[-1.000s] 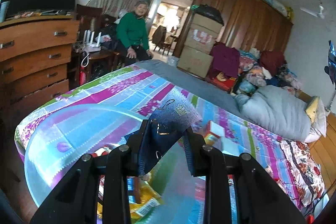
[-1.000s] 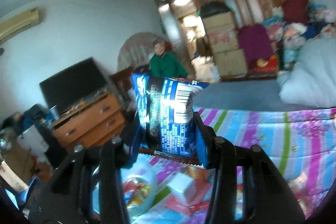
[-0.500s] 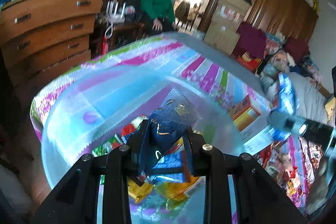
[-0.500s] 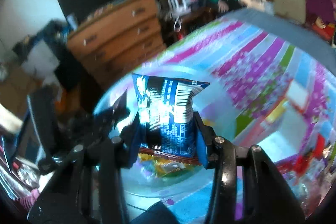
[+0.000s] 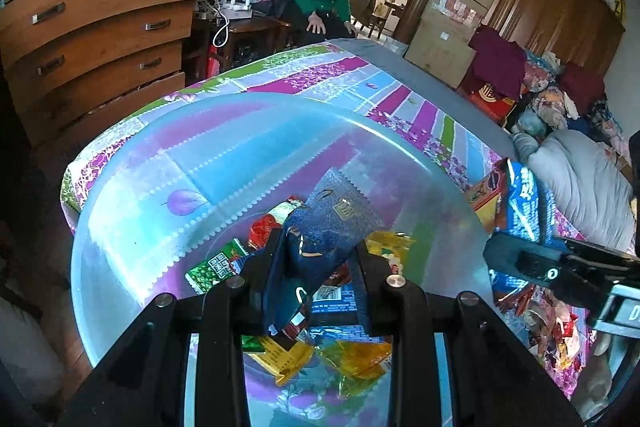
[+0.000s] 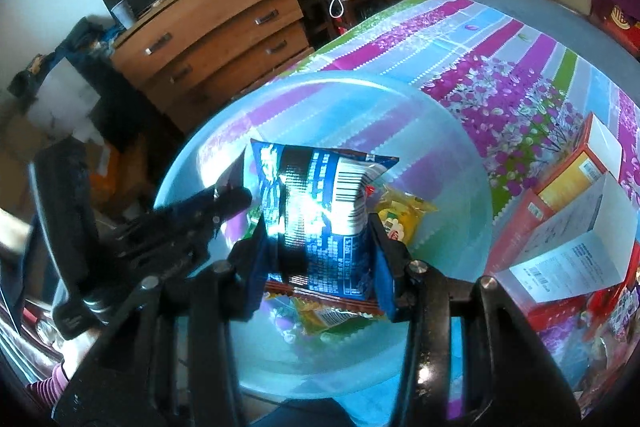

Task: Organize snacks
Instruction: 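Lower both packs into the basin and open both grippers, then swing both grippers back toward the snack pile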

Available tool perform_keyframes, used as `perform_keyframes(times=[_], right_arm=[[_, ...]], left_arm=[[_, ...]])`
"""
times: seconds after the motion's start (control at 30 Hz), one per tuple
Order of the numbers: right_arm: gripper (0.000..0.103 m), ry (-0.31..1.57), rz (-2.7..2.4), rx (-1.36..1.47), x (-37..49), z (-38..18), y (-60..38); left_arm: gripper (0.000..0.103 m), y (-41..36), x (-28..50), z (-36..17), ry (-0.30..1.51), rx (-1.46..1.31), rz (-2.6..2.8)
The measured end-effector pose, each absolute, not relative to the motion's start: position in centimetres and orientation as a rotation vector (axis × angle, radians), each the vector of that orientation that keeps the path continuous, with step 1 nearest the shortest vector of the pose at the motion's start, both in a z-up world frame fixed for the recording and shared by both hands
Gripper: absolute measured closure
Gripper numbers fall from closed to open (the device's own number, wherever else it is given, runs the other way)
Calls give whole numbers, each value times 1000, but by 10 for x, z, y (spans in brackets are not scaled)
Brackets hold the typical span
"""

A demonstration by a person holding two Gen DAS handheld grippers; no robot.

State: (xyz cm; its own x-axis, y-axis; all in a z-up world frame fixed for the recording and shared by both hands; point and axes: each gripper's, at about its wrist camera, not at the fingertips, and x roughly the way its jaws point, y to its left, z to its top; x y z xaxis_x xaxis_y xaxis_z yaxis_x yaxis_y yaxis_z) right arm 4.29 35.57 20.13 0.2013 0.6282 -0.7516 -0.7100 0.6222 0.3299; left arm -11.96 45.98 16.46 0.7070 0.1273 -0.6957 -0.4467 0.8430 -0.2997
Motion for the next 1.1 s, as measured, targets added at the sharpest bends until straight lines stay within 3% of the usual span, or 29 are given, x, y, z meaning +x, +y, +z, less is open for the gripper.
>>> perform_keyframes(times=[0.1, 0.2, 0.23, 0.4, 0.5, 0.77, 1.07, 1.1], right_arm=[[56, 1005, 959, -100, 41, 203, 361], [42, 993, 965, -89, 37, 207, 358], [39, 981, 967, -76, 35, 210, 355], [39, 829, 953, 43, 8, 232, 295], [35, 791, 865, 101, -20, 210, 227], [35, 1054, 325, 148, -47, 68, 19], [36, 1135, 312, 54, 1, 13, -19], [44, 1139, 313, 52, 7, 8, -17]], left_arm=[[69, 463, -122, 164, 715, -487, 343], [32, 463, -123, 165, 713, -483, 369], [26, 463, -125, 166, 708, -479, 383], [26, 453, -134, 178, 679, -437, 407], [26, 427, -140, 198, 617, -366, 344], [26, 306, -135, 229, 549, -223, -7], [26, 163, -100, 179, 743, -97, -333], [26, 154, -96, 171, 765, -91, -344]])
